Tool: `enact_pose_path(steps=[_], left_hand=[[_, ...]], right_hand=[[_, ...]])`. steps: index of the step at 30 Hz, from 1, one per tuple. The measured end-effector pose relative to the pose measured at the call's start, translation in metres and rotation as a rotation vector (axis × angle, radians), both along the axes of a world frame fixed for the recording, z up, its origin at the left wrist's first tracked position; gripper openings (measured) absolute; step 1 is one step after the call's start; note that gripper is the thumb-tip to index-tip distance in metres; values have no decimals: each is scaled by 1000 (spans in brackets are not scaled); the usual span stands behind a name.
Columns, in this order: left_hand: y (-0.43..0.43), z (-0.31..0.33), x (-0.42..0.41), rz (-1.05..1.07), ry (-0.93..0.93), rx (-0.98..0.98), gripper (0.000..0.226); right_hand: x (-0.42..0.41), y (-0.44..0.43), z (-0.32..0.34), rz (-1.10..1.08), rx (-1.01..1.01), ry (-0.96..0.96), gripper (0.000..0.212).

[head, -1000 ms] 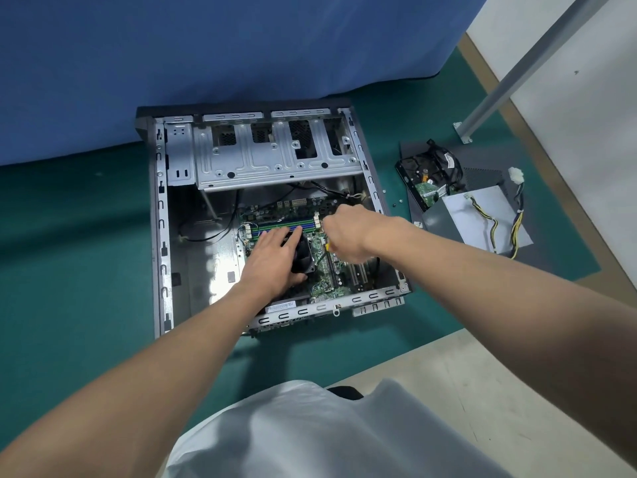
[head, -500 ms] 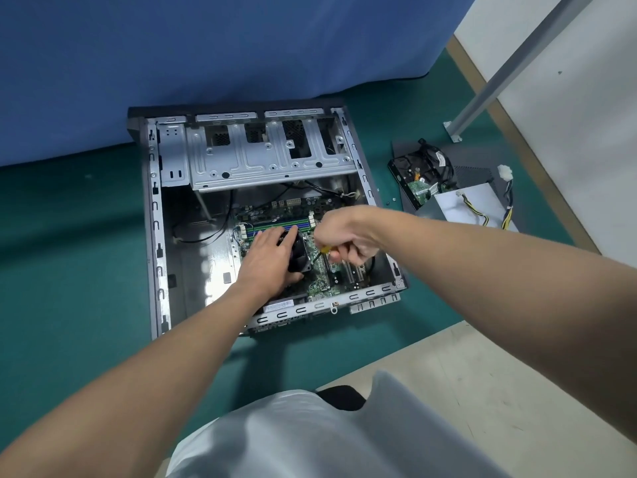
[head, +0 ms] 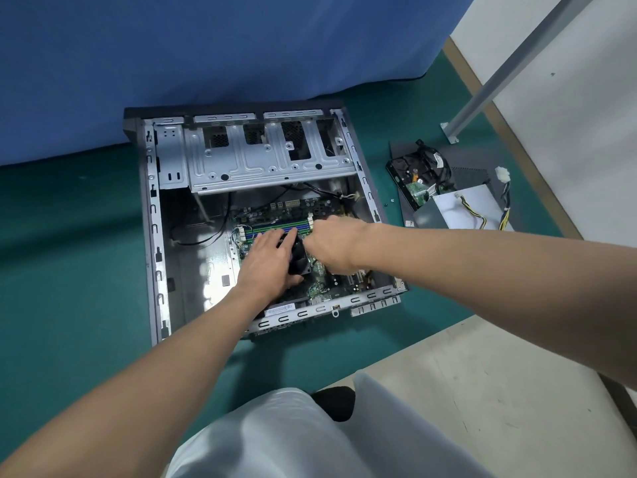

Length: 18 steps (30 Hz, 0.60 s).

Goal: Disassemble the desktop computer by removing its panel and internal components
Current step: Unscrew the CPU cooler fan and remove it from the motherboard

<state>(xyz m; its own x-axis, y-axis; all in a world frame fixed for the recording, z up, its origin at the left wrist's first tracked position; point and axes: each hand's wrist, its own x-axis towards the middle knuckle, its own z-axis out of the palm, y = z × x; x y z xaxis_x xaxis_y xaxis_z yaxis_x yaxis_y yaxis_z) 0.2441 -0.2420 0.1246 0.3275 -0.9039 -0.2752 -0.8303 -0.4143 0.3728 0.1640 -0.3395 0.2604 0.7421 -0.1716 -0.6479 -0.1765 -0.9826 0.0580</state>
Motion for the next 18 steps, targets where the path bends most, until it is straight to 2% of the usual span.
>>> enact_pose_path(steps=[3, 5, 6, 8, 10, 12, 14, 16, 18], left_hand=[[0, -1, 0, -13, -15, -5, 97], [1, -1, 0, -12, -20, -3, 98], [1, -1, 0, -8, -18, 1, 98], [1, 0, 0, -10, -22, 8, 98], [1, -1, -1, -10, -25, -1, 98], [1, 1, -1, -7, -22, -7, 97], [0, 1, -2, -8, -12, -5, 95], [0, 1, -2, -4, -7, -11, 91], [0, 1, -3, -2, -10, -17, 87]], right_hand=[[4, -6, -4, -438, 243, -45, 33], [8, -11, -8, -926, 395, -52, 23], [9, -13, -8, -1155, 470, 38, 12], [11, -15, -7, -1312, 532, 230, 25], [14, -12, -13, -1185, 463, 261, 35], [19, -4, -11, -779, 257, 229, 26], [18, 6, -9, -355, 11, 160, 7], [15, 13, -6, -84, -122, 122, 20], [13, 19, -9, 102, -134, 75, 29]])
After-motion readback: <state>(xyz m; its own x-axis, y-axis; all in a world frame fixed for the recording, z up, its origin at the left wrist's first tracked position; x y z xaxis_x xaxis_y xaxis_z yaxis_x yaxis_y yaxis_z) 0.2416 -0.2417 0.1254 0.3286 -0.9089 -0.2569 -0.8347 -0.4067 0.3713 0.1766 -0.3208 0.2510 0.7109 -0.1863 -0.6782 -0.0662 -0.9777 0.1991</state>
